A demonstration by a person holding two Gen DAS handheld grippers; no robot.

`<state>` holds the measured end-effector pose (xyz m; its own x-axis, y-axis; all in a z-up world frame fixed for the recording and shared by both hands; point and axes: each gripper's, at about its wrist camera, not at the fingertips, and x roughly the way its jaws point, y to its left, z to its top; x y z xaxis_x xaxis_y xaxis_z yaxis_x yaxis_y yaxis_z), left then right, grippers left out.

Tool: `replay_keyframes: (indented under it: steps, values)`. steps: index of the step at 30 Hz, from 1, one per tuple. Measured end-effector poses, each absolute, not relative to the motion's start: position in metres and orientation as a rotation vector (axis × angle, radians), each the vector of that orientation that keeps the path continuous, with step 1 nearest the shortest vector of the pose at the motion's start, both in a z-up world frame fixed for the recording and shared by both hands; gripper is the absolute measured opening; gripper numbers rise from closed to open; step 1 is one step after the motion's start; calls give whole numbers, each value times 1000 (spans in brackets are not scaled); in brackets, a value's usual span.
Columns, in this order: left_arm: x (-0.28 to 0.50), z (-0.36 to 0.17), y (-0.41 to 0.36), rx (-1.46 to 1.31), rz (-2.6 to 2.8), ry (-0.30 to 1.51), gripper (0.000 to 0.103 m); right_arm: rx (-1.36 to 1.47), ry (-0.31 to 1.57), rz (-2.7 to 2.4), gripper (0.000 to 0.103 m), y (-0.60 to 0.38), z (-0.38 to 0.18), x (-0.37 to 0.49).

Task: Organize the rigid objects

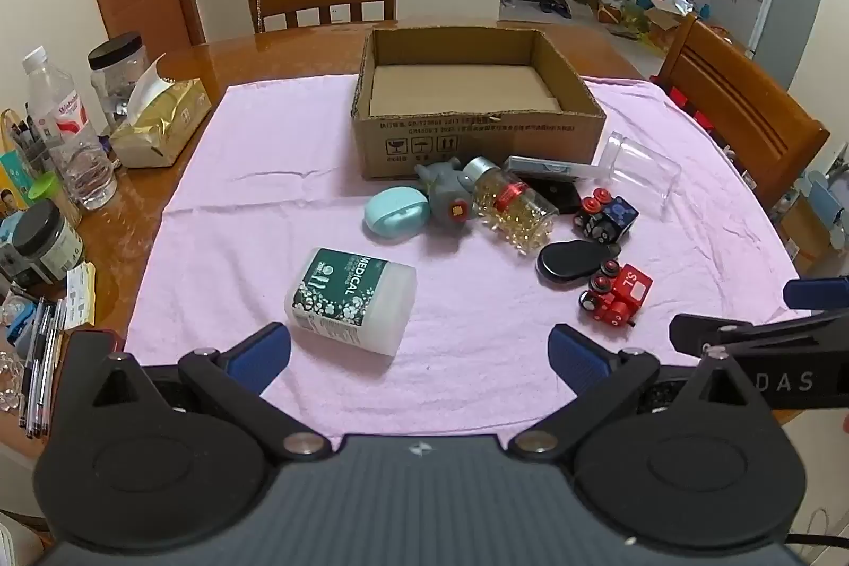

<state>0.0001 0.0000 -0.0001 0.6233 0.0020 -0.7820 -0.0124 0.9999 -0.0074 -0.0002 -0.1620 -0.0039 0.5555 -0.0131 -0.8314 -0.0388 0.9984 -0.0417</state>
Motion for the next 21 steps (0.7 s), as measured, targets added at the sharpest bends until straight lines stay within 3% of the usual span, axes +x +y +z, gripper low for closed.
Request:
replay_keyframes:
  steps: [21]
  values:
    - [-1,4,-1,-10,13,887,102,-60,965,26,103,-162,3,0]
